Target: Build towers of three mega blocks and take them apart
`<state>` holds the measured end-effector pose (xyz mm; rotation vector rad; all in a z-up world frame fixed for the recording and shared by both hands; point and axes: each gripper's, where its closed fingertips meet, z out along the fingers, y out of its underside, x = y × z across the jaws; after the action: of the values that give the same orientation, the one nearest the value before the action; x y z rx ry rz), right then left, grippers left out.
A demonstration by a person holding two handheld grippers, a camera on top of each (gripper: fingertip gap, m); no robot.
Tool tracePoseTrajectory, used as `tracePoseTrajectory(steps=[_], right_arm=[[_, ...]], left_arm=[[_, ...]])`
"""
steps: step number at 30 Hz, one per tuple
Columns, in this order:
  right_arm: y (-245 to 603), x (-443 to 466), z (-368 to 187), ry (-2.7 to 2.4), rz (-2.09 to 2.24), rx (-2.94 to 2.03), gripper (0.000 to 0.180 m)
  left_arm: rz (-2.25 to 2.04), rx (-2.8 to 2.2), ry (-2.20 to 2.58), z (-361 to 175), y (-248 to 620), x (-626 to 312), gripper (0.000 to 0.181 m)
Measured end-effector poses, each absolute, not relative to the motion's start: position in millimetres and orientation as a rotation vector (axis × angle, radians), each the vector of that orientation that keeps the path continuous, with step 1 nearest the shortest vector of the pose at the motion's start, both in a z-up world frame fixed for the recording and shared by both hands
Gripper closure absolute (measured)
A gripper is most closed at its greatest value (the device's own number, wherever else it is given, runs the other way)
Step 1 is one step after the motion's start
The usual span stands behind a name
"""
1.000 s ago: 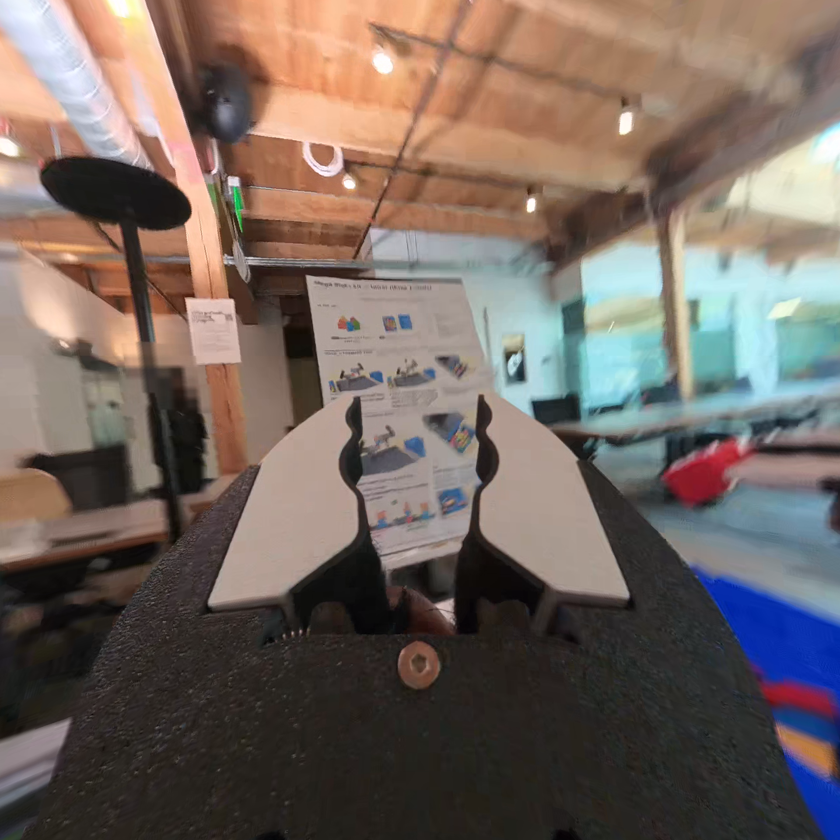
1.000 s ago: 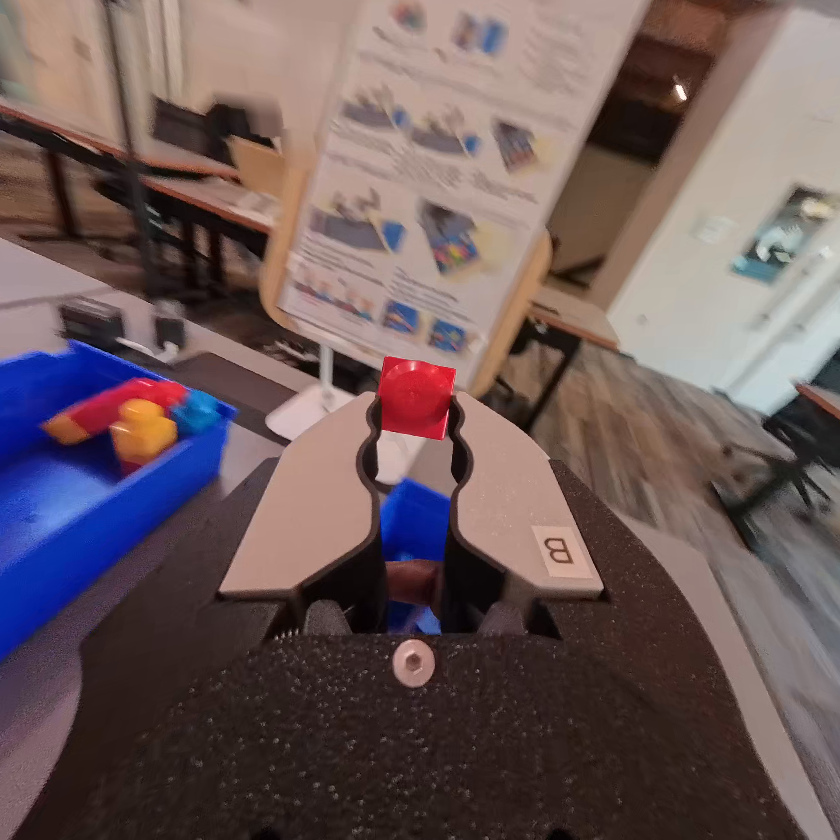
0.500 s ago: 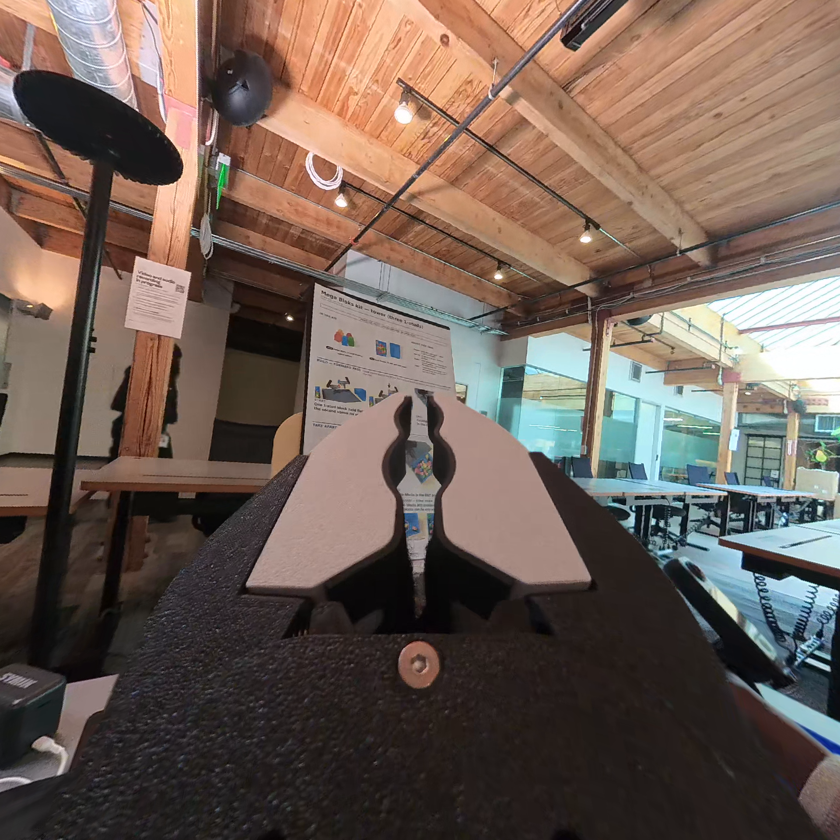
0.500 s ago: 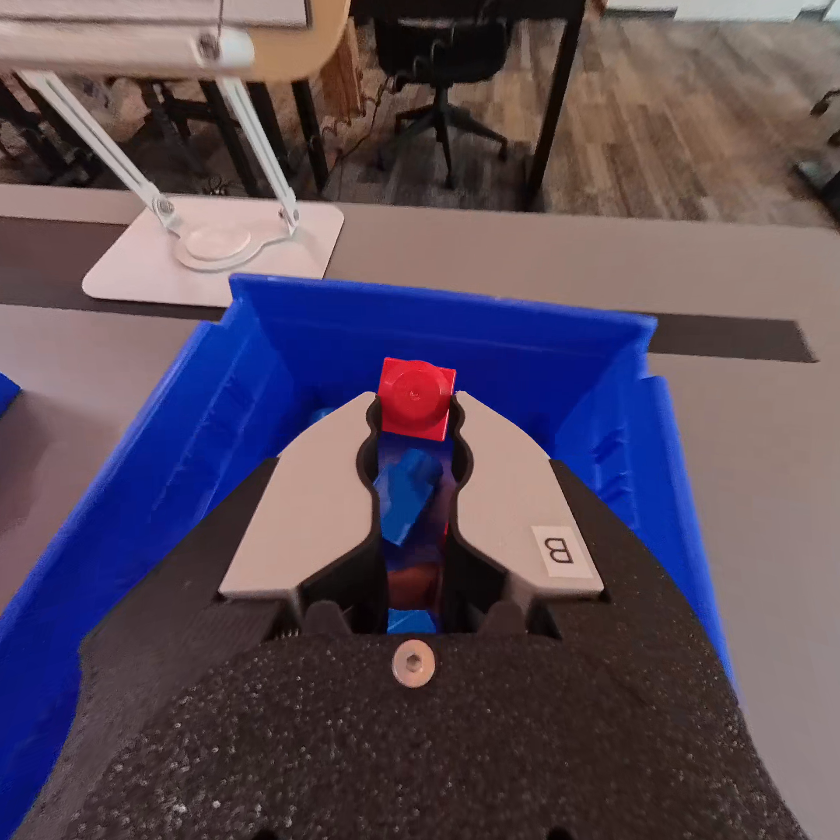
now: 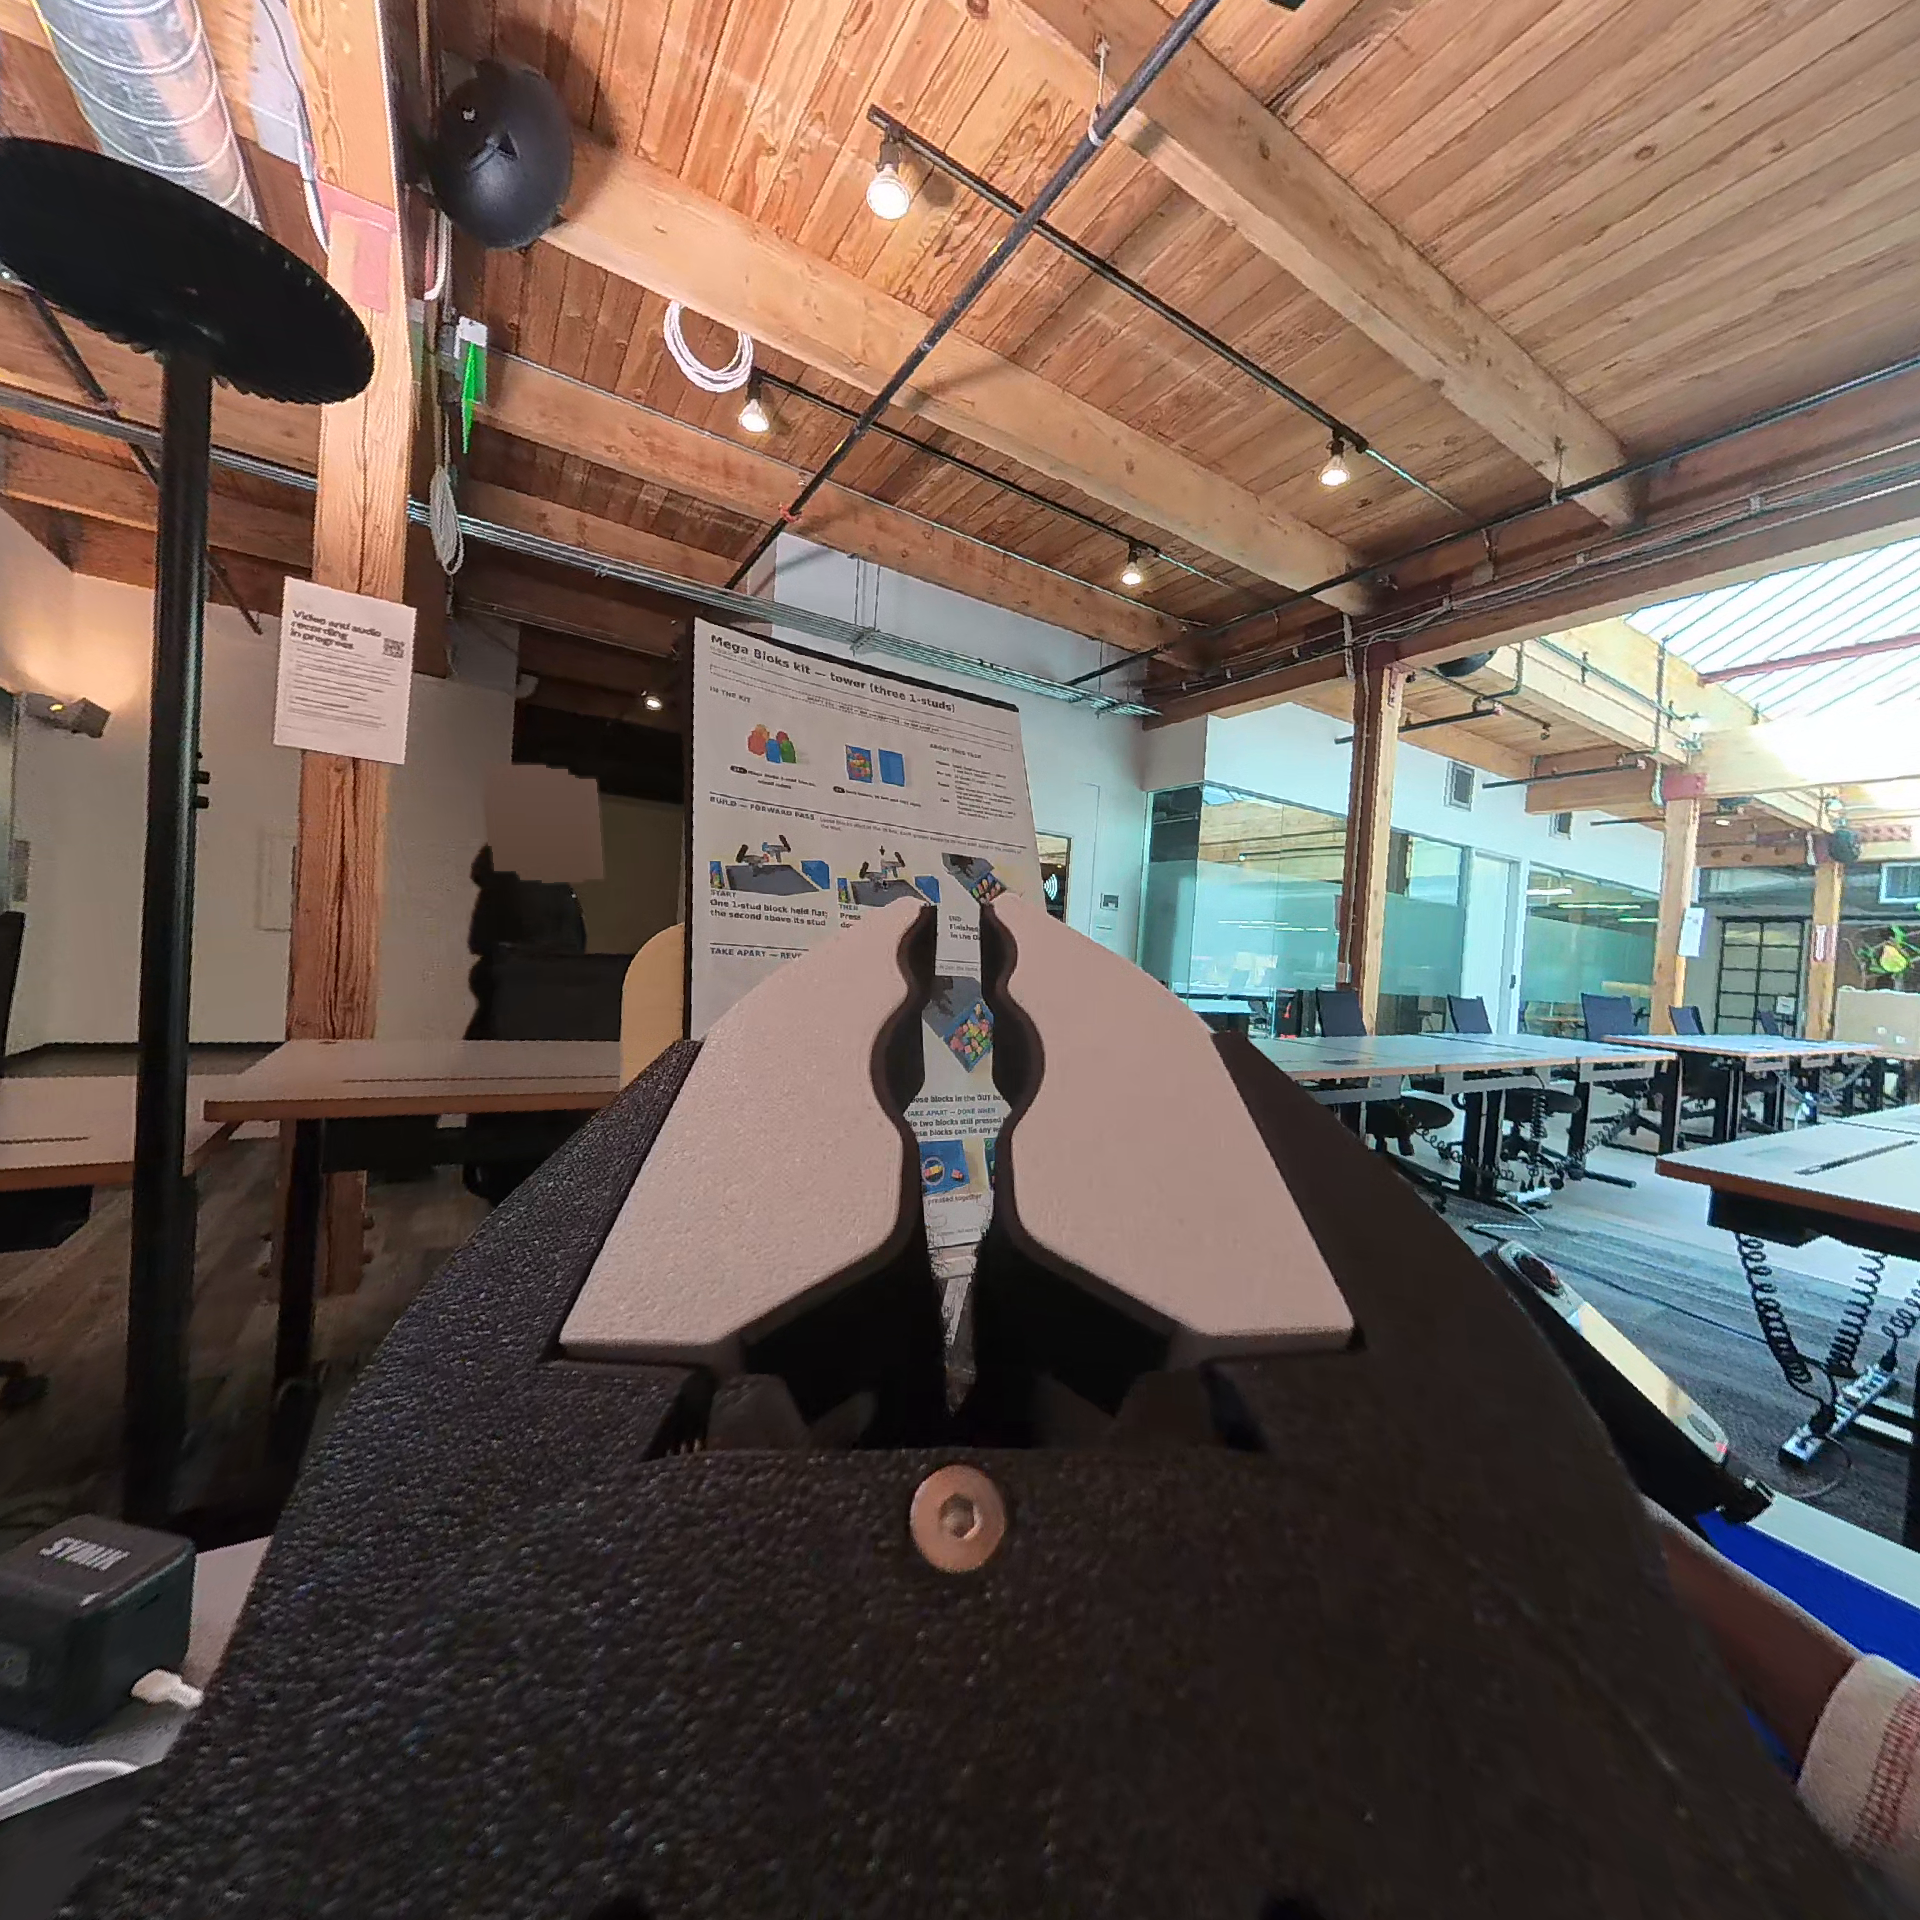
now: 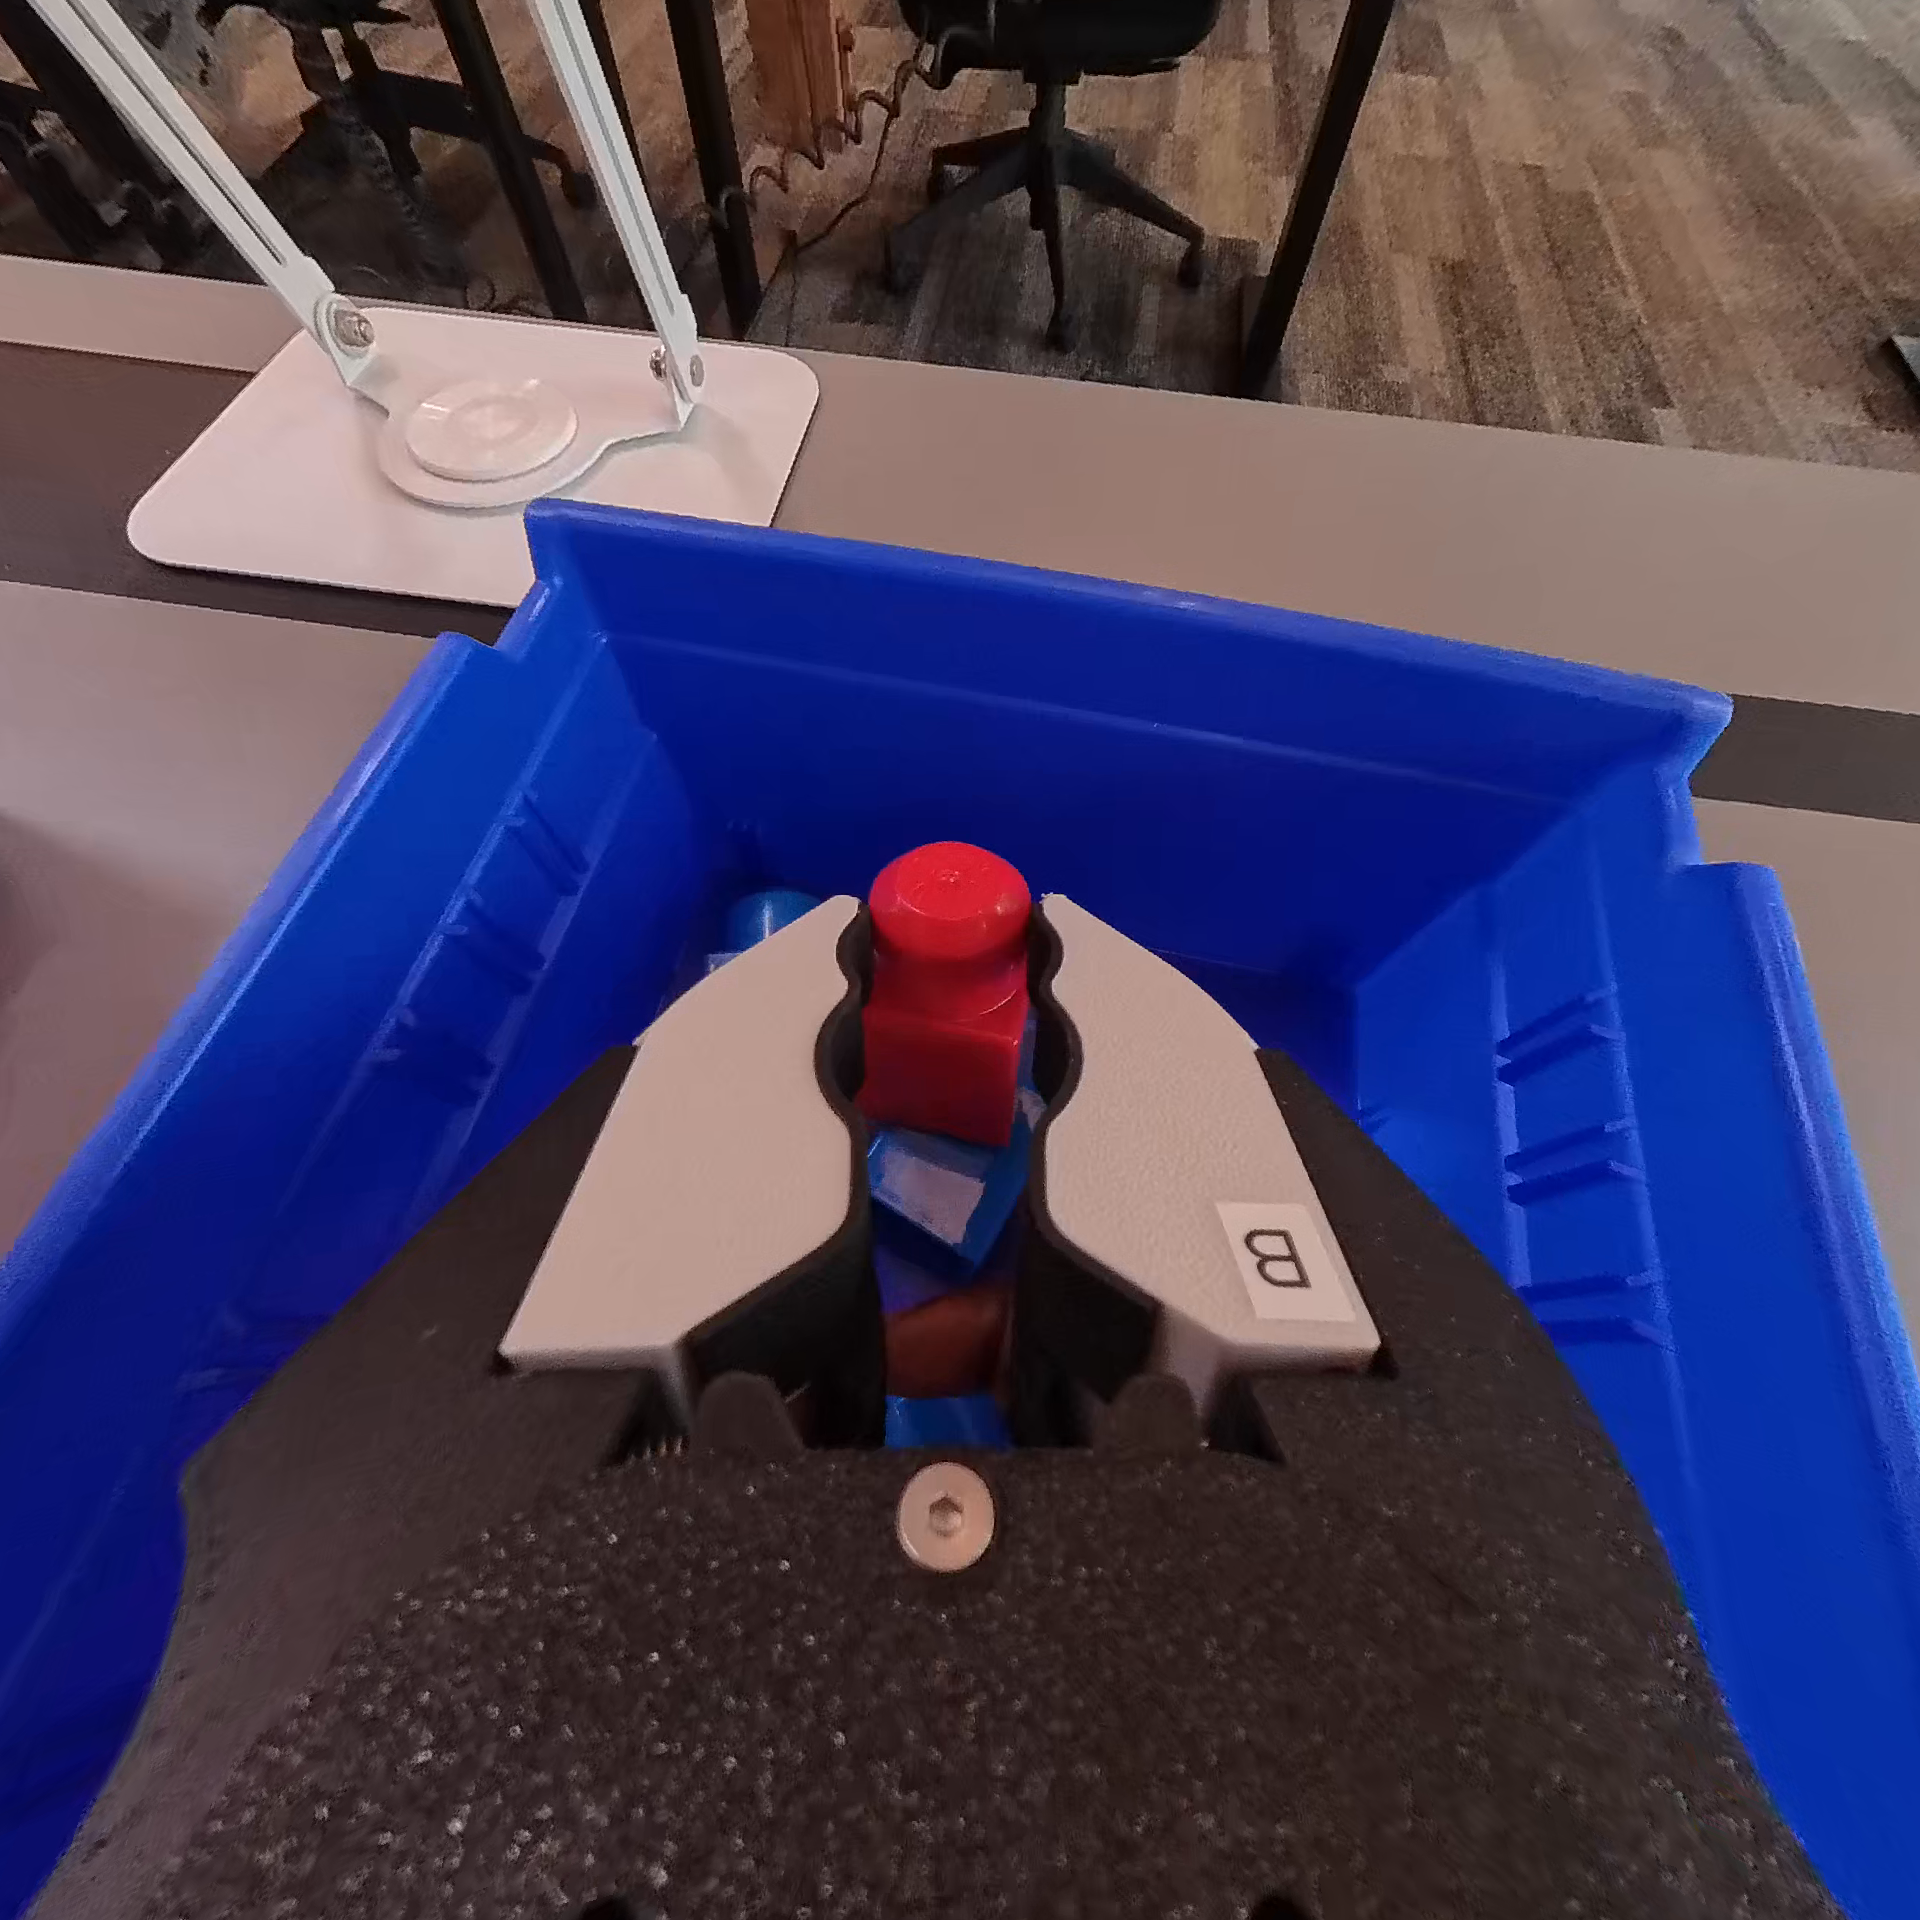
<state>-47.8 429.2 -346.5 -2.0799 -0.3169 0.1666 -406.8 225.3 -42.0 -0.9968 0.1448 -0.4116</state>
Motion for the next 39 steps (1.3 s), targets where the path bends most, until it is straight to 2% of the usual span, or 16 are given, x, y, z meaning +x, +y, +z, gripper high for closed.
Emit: tracePoseTrajectory(steps=[8,25,28,30,34,39], right_arm=[[435.1,-59.5,-329.5,-0.341,0.186,-1.931,0.152],[432.0,-55.3,-367.8,-0.399,0.083,-2.120,0.152],[430.4,-55.2,-369.5,-0.399,0.093,-2.148,0.133],[430.3,-54.0,-362.6,-0.389,0.089,-2.140,0.123],[427.2,-61.9,-327.4,-0.351,0.214,-2.024,0.119],[420.2,-66.5,-279.0,-0.309,0.376,-1.814,0.118]], left_arm=[[-0.405,-1.006,0.157,-43.6,226.2,-405.5,0.173],[-0.404,-1.001,0.167,-43.2,224.5,-403.9,0.173],[-0.402,-1.013,0.171,-44.6,225.8,-403.3,0.171],[-0.400,-1.036,0.195,-47.6,227.9,-400.2,0.167],[-0.356,-1.175,0.279,-69.4,245.5,-389.8,0.155],[-0.327,-1.514,0.464,-142.0,288.7,-366.0,0.130]])
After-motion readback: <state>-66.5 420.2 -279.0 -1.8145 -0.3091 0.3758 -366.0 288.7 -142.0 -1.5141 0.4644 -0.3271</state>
